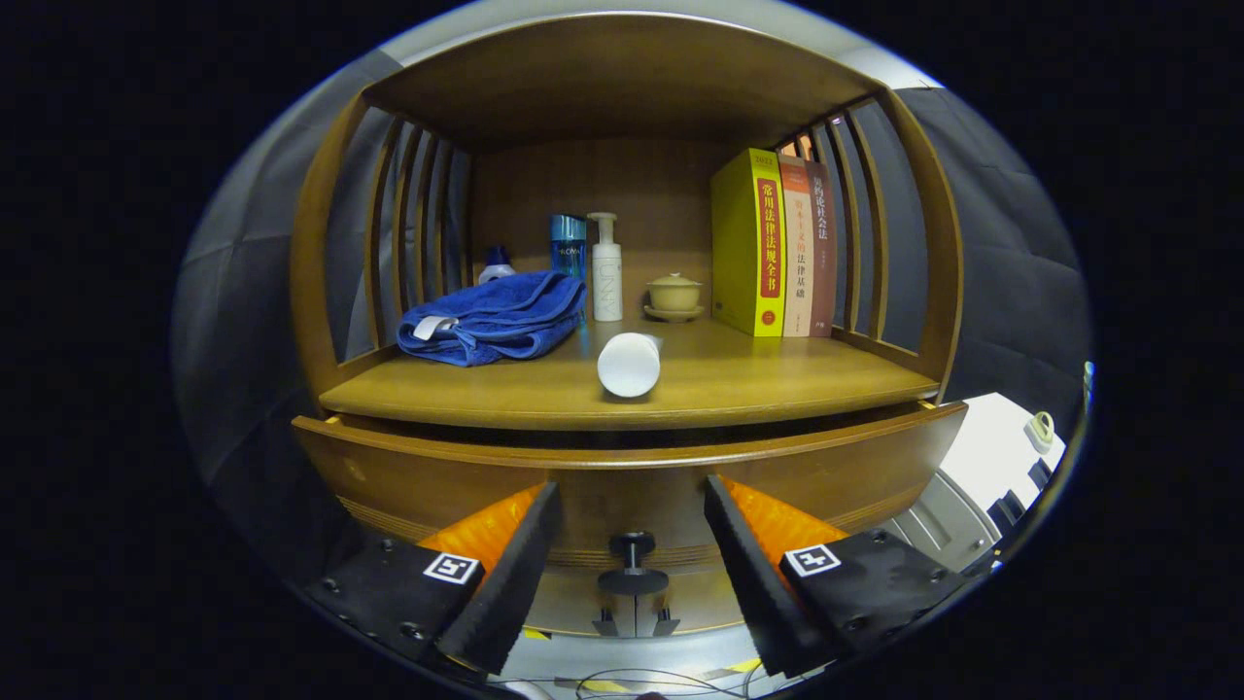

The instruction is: Pull open the drawer, take out the items inside it, and place them on the countertop above the cabinet.

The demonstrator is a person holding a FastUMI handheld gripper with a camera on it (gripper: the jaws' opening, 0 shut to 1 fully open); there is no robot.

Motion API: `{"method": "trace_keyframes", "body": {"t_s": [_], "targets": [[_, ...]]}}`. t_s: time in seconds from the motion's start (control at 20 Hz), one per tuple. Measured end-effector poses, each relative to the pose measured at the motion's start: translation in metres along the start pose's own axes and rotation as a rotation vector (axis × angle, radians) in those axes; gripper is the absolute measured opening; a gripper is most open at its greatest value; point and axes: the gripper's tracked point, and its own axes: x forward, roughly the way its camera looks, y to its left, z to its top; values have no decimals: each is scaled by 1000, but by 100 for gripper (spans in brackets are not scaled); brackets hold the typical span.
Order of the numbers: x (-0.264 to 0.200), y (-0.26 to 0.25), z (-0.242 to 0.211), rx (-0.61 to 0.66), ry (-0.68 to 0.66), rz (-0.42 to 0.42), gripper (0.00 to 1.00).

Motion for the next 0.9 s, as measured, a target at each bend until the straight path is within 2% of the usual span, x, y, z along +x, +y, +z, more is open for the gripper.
{"method": "trace_keyframes", "body": {"t_s": [0.55, 0.9], "targets": [[17, -1, 0, 25, -4, 7, 100], [-28, -7, 25, 29, -57, 10, 99]]}}
